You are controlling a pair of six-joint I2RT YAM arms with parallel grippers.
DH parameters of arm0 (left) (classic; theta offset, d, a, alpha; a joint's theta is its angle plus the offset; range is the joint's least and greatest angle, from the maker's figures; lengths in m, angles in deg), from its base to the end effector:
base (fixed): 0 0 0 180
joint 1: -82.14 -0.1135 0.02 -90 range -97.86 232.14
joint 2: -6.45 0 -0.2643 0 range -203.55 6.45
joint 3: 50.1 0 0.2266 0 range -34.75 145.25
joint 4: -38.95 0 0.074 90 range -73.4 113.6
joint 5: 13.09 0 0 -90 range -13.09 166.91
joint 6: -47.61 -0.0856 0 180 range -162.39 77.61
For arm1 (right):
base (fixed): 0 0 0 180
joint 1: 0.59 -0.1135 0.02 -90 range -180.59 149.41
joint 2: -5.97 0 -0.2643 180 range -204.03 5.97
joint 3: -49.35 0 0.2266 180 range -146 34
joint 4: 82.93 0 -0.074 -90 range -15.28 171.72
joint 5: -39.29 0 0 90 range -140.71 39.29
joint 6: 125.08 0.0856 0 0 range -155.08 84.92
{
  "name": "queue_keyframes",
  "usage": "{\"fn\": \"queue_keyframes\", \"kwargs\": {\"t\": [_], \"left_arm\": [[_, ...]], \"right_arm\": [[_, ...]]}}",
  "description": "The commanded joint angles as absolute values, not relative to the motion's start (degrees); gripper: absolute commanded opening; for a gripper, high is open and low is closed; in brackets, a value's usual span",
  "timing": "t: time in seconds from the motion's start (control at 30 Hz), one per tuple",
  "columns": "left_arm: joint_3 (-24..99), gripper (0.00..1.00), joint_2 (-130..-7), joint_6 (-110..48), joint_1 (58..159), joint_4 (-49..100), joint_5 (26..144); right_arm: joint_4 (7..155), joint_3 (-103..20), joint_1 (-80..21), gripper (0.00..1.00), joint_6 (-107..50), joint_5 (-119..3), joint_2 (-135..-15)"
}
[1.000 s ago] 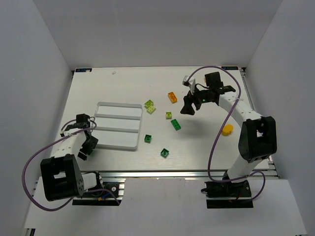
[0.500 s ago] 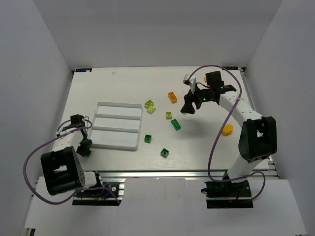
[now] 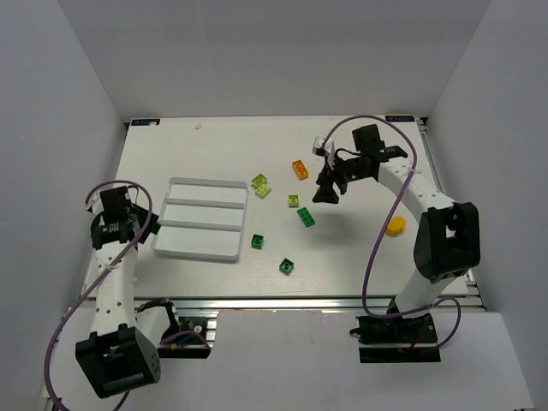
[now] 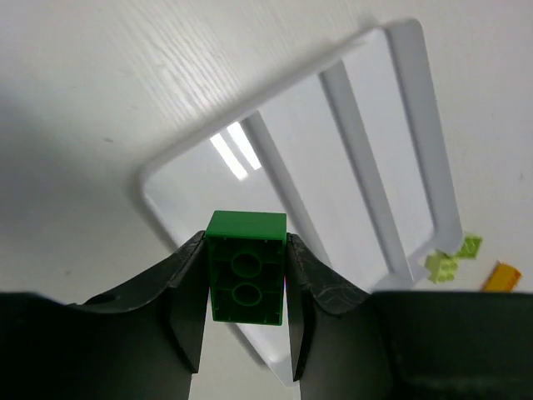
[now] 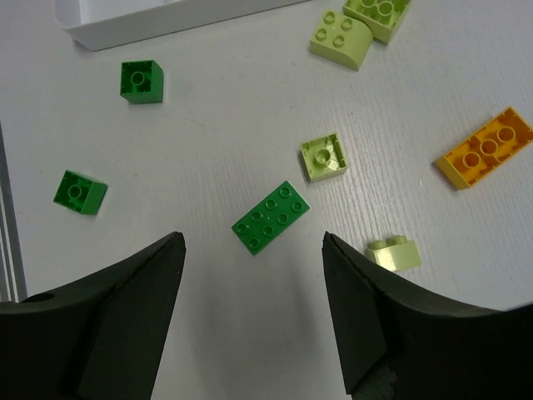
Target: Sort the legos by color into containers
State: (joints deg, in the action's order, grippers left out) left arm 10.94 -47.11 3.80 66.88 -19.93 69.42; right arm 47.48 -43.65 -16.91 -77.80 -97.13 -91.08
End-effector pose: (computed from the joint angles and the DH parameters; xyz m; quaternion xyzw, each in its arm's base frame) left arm 0.1773 0.0599 0.2315 -0.4997 0.7986 -0.0285 0.3343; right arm 0.3255 0.1599 0.2527 -0.5372 0.6992 0.2991 0.3647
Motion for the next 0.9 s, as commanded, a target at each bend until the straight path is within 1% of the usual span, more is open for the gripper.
{"fn": "queue_keyframes", "kwargs": {"t": [0.0, 0.07, 0.13, 0.17, 0.23, 0.3, 0.4, 0.53, 0.57, 0.6, 0.67, 0.7, 0.8, 0.87], "left_arm": [[9.5, 0.10, -51.5, 1.7, 67.0, -15.1, 81.6], [8.8, 0.14, -55.0, 1.8, 67.5, -11.7, 85.2], [8.6, 0.16, -57.2, 1.8, 68.1, -9.4, 86.5], [8.8, 0.20, -58.8, 1.3, 68.1, -9.0, 86.4], [9.0, 0.23, -60.4, 0.9, 68.6, -8.0, 86.3], [8.8, 0.31, -62.4, 0.5, 69.2, -7.1, 86.7], [8.2, 0.37, -64.3, 0.7, 69.8, -6.5, 87.5], [6.4, 0.46, -63.8, 1.1, 70.4, -5.9, 87.7], [5.6, 0.47, -63.4, 1.3, 70.4, -6.0, 87.5], [5.3, 0.51, -62.8, 1.4, 70.4, -6.1, 87.5], [4.8, 0.54, -62.0, 1.3, 70.9, -6.5, 87.3], [4.8, 0.58, -61.5, 1.2, 70.9, -6.9, 87.3], [5.1, 0.59, -60.9, 0.9, 70.9, -7.9, 87.2], [5.6, 0.68, -60.7, 0.4, 70.9, -8.7, 86.8]], "right_arm": [[42.6, -46.3, -19.1, 0.73, -84.8, -97.7, -92.5], [41.9, -46.5, -20.5, 0.74, -85.8, -96.9, -93.1], [41.7, -46.8, -21.8, 0.76, -86.3, -96.0, -93.4], [41.7, -46.7, -22.8, 0.77, -86.4, -95.5, -94.0], [41.7, -46.8, -24.2, 0.79, -86.4, -94.8, -94.6], [41.9, -46.6, -25.3, 0.81, -86.3, -93.8, -95.5], [43.5, -45.3, -27.5, 0.83, -85.9, -92.2, -96.2], [47.0, -42.7, -32.4, 0.86, -85.8, -91.1, -96.2], [48.2, -41.9, -33.6, 0.89, -85.7, -90.6, -96.4], [51.2, -40.3, -34.2, 0.89, -85.4, -90.3, -96.3], [55.2, -38.5, -36.6, 0.89, -84.1, -89.6, -96.5], [59.3, -36.9, -36.9, 0.89, -83.9, -89.2, -96.9], [65.9, -34.8, -39.0, 0.89, -82.4, -86.8, -97.6], [69.7, -34.5, -40.6, 0.89, -81.1, -85.4, -98.9]]}}
